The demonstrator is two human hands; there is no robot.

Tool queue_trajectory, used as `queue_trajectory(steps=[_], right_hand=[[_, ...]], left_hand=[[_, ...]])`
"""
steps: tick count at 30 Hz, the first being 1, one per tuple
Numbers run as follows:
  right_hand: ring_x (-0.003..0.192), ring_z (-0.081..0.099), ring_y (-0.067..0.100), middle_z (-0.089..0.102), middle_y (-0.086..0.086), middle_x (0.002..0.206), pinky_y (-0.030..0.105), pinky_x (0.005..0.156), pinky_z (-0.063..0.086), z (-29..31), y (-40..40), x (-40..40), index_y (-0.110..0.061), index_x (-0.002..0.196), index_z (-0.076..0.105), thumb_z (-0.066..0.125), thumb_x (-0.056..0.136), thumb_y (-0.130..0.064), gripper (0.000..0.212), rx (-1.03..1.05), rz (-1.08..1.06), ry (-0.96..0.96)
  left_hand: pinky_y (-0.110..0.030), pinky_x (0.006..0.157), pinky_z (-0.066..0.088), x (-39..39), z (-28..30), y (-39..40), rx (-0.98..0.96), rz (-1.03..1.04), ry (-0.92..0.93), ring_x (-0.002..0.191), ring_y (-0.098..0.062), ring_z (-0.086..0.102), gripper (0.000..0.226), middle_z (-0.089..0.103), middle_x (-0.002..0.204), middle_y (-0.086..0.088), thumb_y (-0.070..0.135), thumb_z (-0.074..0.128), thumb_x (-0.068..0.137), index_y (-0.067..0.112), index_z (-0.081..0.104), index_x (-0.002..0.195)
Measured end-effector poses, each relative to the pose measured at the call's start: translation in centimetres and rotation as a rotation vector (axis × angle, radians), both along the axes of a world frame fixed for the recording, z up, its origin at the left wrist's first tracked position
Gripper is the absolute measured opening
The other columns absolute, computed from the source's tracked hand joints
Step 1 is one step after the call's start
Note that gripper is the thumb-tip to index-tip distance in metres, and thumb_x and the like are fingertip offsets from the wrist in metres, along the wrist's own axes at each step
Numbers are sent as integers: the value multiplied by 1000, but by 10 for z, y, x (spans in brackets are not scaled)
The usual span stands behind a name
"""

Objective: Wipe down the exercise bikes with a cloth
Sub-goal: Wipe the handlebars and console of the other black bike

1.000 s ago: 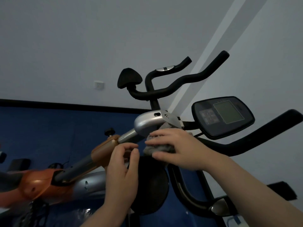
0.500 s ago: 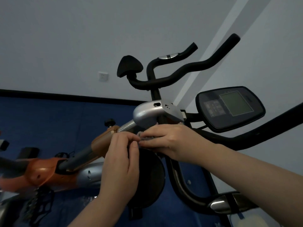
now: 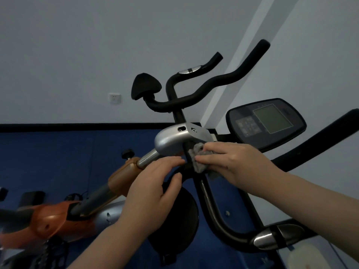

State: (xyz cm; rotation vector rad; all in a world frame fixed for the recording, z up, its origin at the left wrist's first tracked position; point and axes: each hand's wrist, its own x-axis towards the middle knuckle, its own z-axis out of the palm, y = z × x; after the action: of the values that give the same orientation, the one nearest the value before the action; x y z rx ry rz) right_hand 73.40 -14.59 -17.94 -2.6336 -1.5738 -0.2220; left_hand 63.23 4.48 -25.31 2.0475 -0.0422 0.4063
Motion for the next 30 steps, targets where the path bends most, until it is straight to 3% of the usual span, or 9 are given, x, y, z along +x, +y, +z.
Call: queue_trajectory(steps=[7,11,15,18,20,22,26,30], right_hand=[[86,68,23,69,7,106,27,57,55,-1,-18,-22,-14,105,73,83,64,1,45,-9,-234,-176],[88,70,24,70,10,106,27,57,56,1,-35,-30,-13,105,74,84,64,1,44,-1,-306,-262],[86,71,24,71,9,106,28,63,57,7,-44,-39,-13,103,75,86,58,1,49,-7,-400,-236],[80,69,26,71,3,100,36,64,59,19,-44,-34,-14,103,75,78,72,1,35,90,-454,-117],[86,68,22,70,0,102,36,74,57,26,-37,-29,-14,107,73,71,80,-1,30,207,-442,-39],[95,66,21,69,1,107,33,83,55,29,-22,-25,-12,108,72,69,82,-2,29,251,-366,-42],[107,59,24,64,6,117,39,88,53,1,22,-27,-14,111,70,66,84,-8,28,112,-177,-2],[116,51,22,58,5,126,38,96,45,-28,30,-31,-18,120,64,60,87,-28,35,54,-163,60]], left_hand=[[-26,82,52,14,13,-13,-76,8,13,99,5,59,27,61,104,26,34,49,88,42,58,112],[-9,69,40,17,13,-22,111,14,11,92,15,53,26,60,95,29,36,46,87,45,56,109],[-9,57,32,19,11,-22,200,59,72,69,8,53,26,60,87,27,37,46,86,44,57,109],[-15,55,45,21,7,-18,-52,93,137,74,3,61,19,65,79,21,28,51,90,43,60,97],[-21,57,53,22,6,-13,-224,114,177,74,-2,64,22,67,82,20,21,54,91,41,63,93],[-22,62,56,21,5,-11,-254,104,199,76,-1,65,25,66,85,24,18,55,91,41,64,92],[-25,75,55,23,5,-10,-368,95,195,82,1,65,27,69,89,17,11,53,90,35,65,94],[-20,72,50,23,7,-10,-460,106,184,85,2,65,32,69,92,12,5,51,89,35,62,91]])
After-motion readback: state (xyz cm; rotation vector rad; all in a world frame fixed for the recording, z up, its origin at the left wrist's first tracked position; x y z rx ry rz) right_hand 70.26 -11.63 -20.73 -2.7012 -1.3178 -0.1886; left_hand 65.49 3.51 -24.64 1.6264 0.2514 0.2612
